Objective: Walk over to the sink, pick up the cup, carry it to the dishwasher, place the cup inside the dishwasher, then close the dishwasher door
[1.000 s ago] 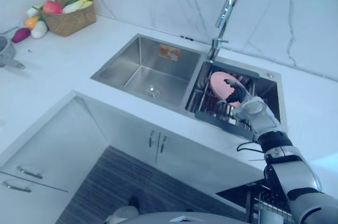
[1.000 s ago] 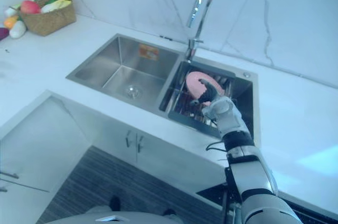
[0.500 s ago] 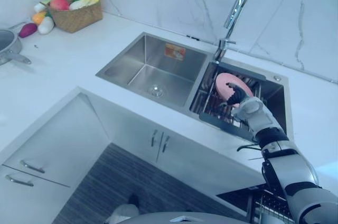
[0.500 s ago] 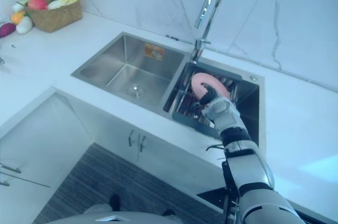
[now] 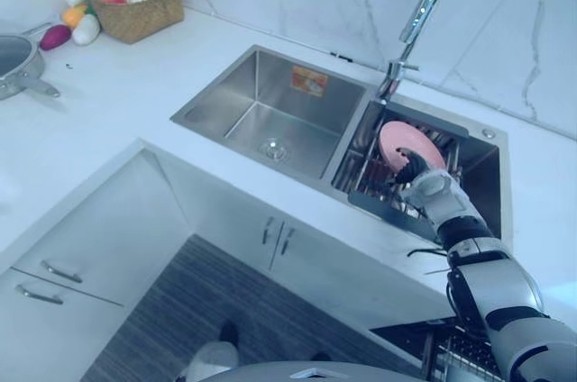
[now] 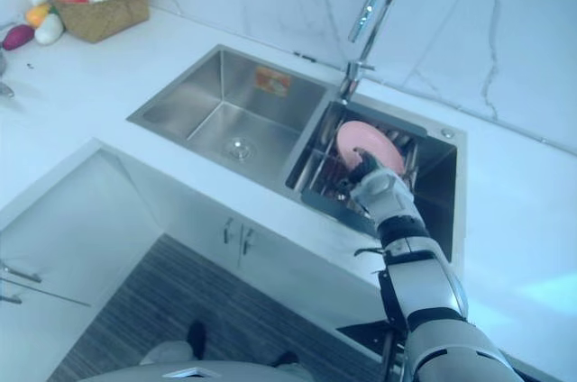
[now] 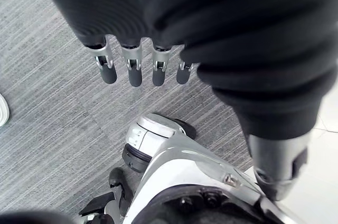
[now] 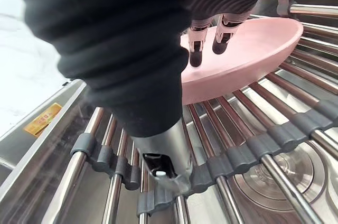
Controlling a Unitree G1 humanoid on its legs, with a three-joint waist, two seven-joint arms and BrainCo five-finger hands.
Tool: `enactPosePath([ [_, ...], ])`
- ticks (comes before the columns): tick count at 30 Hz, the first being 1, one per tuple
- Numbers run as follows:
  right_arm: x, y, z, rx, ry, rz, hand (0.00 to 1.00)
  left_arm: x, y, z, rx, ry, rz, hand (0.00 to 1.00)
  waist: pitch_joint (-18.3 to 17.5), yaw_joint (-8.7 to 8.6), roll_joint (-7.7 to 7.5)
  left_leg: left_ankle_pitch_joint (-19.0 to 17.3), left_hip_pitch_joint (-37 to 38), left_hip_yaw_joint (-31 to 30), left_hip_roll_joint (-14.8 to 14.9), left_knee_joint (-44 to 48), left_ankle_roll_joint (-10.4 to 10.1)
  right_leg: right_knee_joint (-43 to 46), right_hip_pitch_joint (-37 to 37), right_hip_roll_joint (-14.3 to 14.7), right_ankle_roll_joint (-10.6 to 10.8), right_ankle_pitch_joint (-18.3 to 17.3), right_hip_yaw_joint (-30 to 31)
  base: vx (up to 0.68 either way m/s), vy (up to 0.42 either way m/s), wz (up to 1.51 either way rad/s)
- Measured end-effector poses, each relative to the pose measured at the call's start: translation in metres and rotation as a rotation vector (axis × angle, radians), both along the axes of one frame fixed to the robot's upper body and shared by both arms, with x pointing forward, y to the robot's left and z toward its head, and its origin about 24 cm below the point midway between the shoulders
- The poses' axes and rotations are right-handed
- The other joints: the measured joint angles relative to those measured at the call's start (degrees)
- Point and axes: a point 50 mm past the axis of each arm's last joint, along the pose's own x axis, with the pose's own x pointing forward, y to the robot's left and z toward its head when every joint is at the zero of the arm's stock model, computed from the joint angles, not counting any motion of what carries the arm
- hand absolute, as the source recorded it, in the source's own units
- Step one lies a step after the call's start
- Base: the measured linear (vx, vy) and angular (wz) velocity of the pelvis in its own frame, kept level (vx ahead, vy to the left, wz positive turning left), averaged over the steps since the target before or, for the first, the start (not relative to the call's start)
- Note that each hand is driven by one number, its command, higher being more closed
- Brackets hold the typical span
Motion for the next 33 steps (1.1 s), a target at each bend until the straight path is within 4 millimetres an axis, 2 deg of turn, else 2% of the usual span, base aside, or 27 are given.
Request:
enactPosePath([
  [4,0.003,-0.002,0.008,0.018,-0.031,-0.016,1.0,0.002,0.0,0.001,-0.003,-0.022,-0.003,0.0,0.61,0.13,-0.15,0.37,0.47,-0.08,0.0,0.01,0.27,0.01,0.36,0.0,0.01,0.01,-0.05,0.05,0.006,0.01],
  [22,0.005,0.0,0.012,-0.024,-0.148,-0.091,1.0,0.006,0.001,0.001,-0.005,-0.057,-0.012,0.0,1.09,0.65,-0.32,0.18,0.36,-0.03,-0.04,-0.04,-0.07,0.01,0.58,-0.03,0.06,-0.25,0.17,0.02,0.007,0.0],
  [30,0.007,0.004,0.022,0.088,-0.296,-0.146,1.0,0.006,0.001,0.001,-0.007,-0.059,-0.011,0.0,1.08,0.52,-0.33,-0.03,1.41,1.3,0.12,-0.03,-0.34,0.01,0.42,0.05,-0.13,-0.07,1.89,0.01,0.004,-0.08],
  [33,0.009,0.003,0.036,0.163,-0.389,-0.157,1.0,0.005,0.001,0.001,-0.002,-0.053,-0.026,0.0,1.08,0.08,-0.33,-0.31,1.66,2.38,0.29,-0.04,-0.31,-0.01,0.35,0.16,-0.19,0.0,3.06,0.0,0.017,-0.2],
])
